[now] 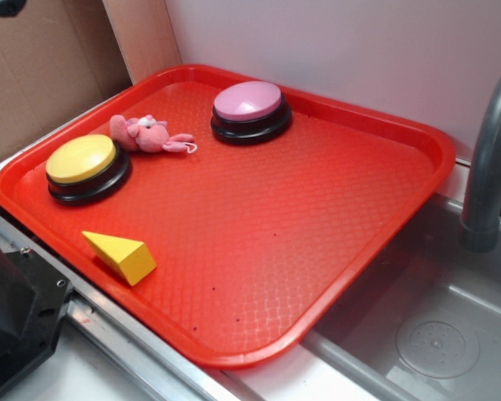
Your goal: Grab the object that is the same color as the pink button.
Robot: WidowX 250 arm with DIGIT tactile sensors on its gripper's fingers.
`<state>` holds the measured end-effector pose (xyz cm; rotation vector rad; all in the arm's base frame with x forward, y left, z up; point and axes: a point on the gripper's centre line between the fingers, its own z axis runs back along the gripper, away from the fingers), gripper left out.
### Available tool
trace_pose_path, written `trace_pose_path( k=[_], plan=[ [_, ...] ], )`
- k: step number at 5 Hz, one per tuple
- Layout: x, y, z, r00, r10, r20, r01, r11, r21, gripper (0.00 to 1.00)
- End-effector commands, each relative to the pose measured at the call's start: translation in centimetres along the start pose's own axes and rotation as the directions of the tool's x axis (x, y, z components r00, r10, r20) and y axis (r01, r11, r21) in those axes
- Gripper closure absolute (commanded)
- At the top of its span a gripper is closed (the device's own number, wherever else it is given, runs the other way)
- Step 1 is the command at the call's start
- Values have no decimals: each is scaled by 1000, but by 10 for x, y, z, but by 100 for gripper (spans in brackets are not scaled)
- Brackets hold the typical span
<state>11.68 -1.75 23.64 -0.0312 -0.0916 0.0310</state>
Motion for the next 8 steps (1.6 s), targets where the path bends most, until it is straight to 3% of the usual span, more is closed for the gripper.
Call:
trace_pose_path(
  k=[1,2,3,4,6,7,8],
  plan=[
    [0,0,0,1000,0,0,0,1000,0,0],
    [19,21,-24,998,-56,-12,56,998,30,0],
    [47,49,-53,985,-169,15,166,980,106,0],
    [75,73,-83,933,-342,112,320,931,178,0],
    [118,104,-153,855,-513,75,479,837,266,0],
    [120,106,-172,825,-564,30,534,795,288,0],
    [119,116,-191,839,-544,-11,523,802,288,0]
  ],
)
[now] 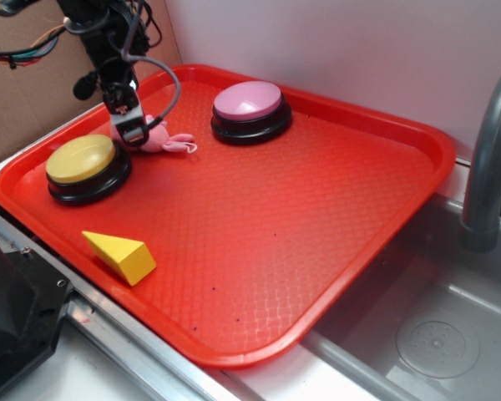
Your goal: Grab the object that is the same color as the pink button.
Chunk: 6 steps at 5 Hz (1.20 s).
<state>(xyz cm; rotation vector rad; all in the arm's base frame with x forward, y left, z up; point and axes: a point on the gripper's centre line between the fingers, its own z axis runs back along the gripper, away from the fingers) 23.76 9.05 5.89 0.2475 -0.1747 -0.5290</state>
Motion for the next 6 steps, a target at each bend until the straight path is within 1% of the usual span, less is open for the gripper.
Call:
trace_pose_path(
  k=[1,2,3,4,5,6],
  plan=[
    [2,14,-23,999,19,-44,-18,1000,19,0],
    [2,16,-28,996,64,-62,-64,998,8,100],
    [4,17,-24,994,97,-51,-97,995,-7,100],
    [4,15,-17,987,139,-78,-140,990,-4,100],
    [11,18,15,977,197,-82,-202,977,-68,100],
    [23,13,54,941,326,-88,-335,935,-117,100]
  ],
)
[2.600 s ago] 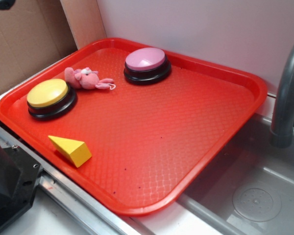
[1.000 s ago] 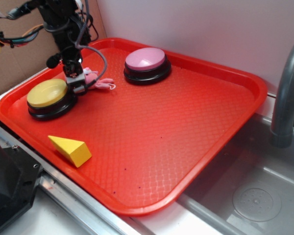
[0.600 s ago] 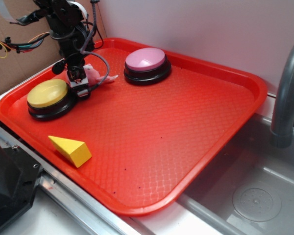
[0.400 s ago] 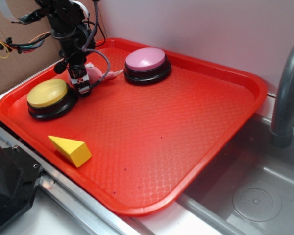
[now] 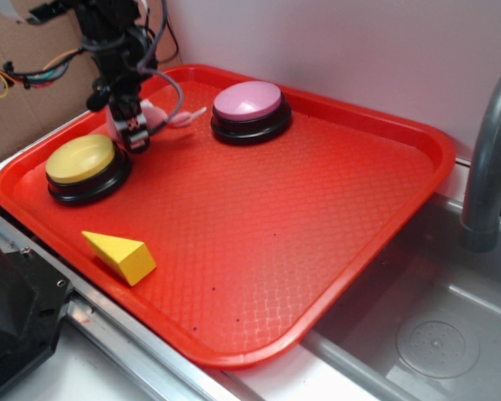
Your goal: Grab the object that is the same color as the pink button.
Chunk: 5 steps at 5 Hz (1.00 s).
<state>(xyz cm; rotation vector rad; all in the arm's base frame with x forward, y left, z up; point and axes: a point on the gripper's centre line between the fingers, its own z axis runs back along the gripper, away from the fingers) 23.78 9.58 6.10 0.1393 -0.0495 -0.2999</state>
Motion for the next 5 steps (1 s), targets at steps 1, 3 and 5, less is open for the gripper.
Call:
trace_pose_path(
  k=[1,3,5],
  plan=[
    [21,-27,95,976,212,45,-211,977,-32,100],
    [16,-68,152,907,420,-23,-417,892,-172,100],
    [6,-81,164,921,388,-40,-390,912,-127,100]
  ],
)
